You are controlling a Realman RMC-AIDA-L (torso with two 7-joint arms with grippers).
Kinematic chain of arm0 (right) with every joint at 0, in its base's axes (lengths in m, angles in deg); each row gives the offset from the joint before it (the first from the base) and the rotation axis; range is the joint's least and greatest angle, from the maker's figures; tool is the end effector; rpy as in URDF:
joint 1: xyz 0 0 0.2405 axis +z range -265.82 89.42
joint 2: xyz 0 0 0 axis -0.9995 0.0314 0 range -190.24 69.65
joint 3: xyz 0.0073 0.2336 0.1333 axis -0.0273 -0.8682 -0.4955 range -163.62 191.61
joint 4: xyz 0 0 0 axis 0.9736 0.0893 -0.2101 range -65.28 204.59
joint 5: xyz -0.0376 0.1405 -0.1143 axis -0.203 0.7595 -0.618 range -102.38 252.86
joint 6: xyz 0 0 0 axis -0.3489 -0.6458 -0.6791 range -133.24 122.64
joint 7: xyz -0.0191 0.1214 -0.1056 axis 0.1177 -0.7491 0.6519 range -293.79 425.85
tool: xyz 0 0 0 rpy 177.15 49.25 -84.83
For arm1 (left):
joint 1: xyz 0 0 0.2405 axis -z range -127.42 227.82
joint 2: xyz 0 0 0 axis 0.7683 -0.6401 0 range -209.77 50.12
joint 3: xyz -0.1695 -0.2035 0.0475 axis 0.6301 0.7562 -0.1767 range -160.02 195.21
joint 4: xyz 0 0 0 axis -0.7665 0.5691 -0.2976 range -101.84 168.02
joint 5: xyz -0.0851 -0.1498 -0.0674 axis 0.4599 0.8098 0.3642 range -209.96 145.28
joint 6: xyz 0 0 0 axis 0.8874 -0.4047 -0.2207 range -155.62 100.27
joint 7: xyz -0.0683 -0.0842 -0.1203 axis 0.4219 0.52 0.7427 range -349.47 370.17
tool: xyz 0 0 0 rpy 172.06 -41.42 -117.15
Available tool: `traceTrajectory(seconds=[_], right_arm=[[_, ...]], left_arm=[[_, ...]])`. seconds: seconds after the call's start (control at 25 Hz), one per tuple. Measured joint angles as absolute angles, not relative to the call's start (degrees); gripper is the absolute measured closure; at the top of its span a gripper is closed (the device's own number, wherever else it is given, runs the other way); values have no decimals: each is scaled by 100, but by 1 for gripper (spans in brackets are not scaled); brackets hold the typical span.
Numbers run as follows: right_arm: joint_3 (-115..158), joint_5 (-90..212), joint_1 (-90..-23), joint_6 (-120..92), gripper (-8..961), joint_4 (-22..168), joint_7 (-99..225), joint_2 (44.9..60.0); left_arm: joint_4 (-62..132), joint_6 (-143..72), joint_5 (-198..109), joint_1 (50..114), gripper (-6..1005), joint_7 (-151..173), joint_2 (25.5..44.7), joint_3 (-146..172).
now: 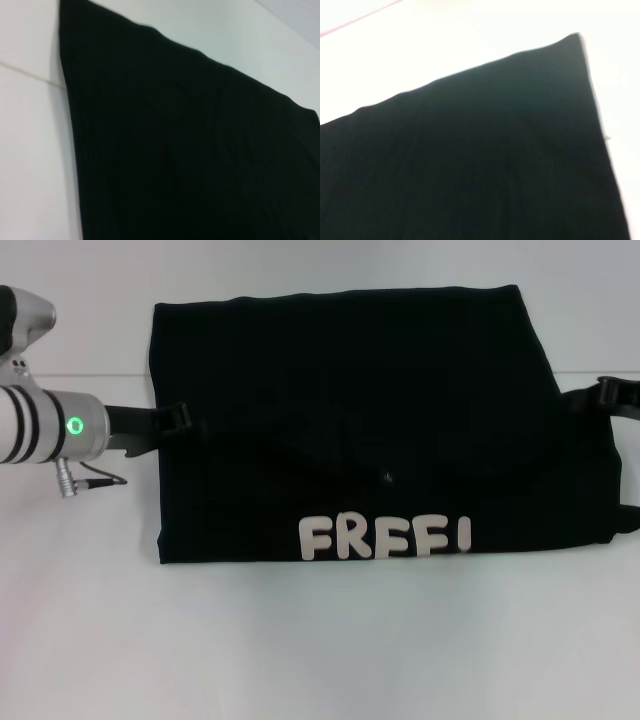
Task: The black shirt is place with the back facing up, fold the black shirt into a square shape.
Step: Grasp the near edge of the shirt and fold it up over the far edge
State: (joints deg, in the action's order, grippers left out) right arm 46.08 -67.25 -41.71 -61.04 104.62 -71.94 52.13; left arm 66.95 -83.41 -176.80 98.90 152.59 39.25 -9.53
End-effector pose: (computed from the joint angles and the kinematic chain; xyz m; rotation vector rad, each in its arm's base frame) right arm 0.2808 0.4513 0.0439 -1.9179 1.4852 0.3499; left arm -0.2555 0.4395 -0.0129 -1.9124 -1.6735 -0.4468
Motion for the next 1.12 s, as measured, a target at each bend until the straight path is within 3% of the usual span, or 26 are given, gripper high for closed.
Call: traceTrajectory(seconds=[0.4,0.6,1.12], right_arm=[[5257,-6711,-3868,-3953,861,9849,-7171,5570],[5307,-6709,-3734,-3716,846,9901,-7207,5611],[5773,-6709,-3400,-2363,807,9289,-7160,5679]], left_arm=[[6454,-7161,-17654,10134,937,15237,4066,-1471],[6655,-6817,-17557,10162,937,15260,4167,-1469],[6170,-5797,-17546,10403,934,15268,4174,-1955]])
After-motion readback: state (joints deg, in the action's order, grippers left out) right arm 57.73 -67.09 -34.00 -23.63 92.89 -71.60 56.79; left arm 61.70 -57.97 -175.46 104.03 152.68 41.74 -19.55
